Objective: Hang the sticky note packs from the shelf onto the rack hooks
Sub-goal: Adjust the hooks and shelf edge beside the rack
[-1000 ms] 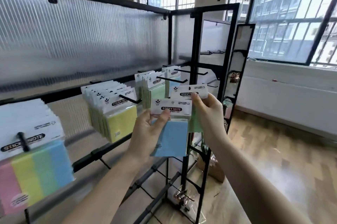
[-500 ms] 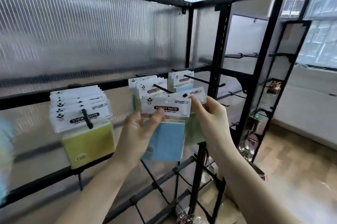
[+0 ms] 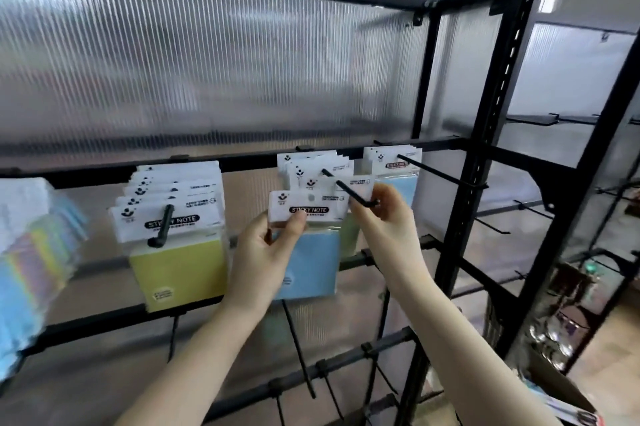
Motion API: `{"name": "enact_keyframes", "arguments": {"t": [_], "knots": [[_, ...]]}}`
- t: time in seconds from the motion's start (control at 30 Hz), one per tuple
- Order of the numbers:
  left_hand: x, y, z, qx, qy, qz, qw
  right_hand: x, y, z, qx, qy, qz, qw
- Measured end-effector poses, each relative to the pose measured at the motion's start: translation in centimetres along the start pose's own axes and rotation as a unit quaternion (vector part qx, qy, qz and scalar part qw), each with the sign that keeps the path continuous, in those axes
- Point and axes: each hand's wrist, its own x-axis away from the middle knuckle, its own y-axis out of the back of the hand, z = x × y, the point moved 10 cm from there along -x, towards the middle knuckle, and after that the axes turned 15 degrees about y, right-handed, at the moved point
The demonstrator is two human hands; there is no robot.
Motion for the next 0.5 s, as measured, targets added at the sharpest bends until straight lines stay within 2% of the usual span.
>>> {"name": "enact_keyframes", "arguments": {"t": [0.4,0.5], "knots": [[-1.4,0.8,2.5,-0.030,0.084,-0.116,0.989,-1.7,-1.5,-3.7,-0.002,-0.035,-0.017,0.999],[-1.1,1.1,2.3,-0.053,0.076,-0.155,0.984,-1.7,-1.5,-3.9,-0.004,-0.034,-0.009,0.999]]}}
